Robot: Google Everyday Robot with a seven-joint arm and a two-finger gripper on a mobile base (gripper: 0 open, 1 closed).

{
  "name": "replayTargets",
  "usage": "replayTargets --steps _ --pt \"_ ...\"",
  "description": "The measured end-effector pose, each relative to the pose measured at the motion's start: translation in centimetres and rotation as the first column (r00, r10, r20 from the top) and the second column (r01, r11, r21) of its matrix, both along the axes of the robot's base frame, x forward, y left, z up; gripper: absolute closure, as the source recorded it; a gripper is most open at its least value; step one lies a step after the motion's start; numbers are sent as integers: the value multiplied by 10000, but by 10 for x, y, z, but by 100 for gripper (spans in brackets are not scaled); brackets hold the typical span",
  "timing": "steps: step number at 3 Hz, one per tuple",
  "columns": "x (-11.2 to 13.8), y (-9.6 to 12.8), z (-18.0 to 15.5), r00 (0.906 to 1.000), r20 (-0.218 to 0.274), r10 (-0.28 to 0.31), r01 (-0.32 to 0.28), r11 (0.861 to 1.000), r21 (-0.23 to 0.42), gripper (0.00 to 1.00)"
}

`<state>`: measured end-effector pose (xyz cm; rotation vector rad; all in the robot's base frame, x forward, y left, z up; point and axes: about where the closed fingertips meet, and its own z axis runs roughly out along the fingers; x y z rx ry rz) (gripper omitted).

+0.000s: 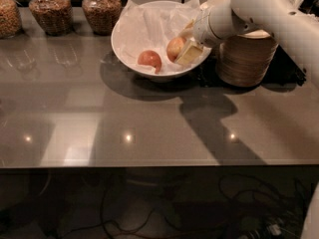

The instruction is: Pick apple from white bowl

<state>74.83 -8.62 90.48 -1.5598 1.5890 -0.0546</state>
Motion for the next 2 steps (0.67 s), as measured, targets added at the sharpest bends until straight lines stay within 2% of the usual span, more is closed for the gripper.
replayTargets --steps 1,2 --pt "-19 -10 31 9996 143 240 -250 9967 772 100" --pt "-49 -17 64 9959 188 886 -904 9833 1579 100"
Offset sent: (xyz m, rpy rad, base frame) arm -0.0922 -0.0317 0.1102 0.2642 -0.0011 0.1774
